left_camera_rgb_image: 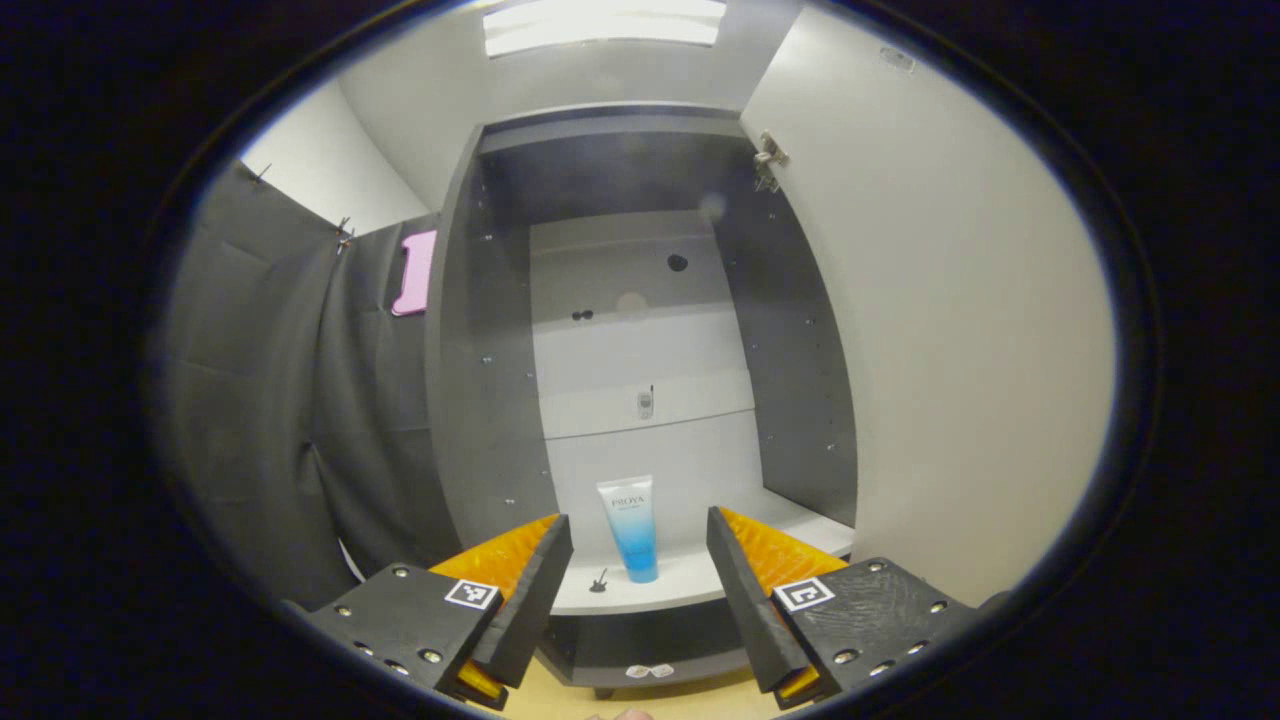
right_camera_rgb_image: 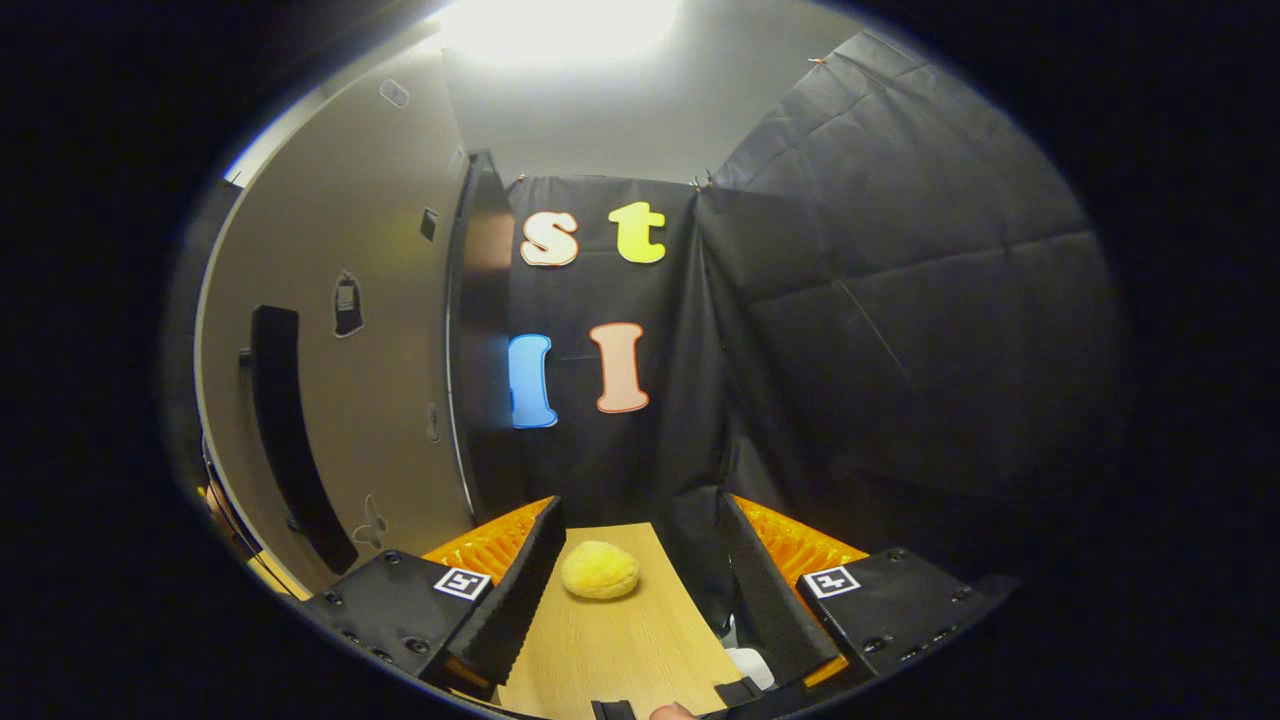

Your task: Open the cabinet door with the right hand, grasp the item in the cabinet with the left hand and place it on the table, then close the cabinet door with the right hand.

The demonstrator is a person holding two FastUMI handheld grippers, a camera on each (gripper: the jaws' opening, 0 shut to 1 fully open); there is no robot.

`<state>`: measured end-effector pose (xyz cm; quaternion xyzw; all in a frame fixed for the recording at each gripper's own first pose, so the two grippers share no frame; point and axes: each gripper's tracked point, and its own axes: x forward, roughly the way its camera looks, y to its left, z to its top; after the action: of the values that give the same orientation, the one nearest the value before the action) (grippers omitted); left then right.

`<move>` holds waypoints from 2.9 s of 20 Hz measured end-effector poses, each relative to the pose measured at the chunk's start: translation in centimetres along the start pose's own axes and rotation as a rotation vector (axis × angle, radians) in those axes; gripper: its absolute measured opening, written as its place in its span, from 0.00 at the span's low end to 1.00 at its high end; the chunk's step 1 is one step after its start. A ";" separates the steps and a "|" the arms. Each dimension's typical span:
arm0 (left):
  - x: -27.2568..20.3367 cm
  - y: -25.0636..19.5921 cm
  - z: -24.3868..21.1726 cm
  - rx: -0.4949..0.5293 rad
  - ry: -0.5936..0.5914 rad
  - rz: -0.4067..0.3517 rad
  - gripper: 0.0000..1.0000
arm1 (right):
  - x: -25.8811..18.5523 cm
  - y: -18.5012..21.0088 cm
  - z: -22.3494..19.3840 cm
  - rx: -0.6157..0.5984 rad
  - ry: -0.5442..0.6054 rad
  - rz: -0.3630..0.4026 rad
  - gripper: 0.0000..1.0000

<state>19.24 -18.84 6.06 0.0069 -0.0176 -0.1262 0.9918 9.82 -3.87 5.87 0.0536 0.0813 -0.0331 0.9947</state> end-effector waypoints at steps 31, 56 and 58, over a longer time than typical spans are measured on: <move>10.9 1.4 -7.8 -0.164 0.116 -0.084 0.52 | 1.6 0.9 -2.8 0.012 0.078 -0.161 0.98; -13.9 7.0 -16.6 -0.172 0.105 0.124 0.50 | 2.7 1.3 -5.1 0.030 0.069 0.053 0.93; -15.4 6.9 -18.8 -0.184 0.120 0.132 0.50 | 2.9 1.6 -5.2 0.039 0.071 0.059 0.93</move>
<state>6.71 -8.14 -13.14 -0.0775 0.0532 -0.0609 0.9937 12.00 -1.84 0.47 0.0763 0.1140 -0.0032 0.9905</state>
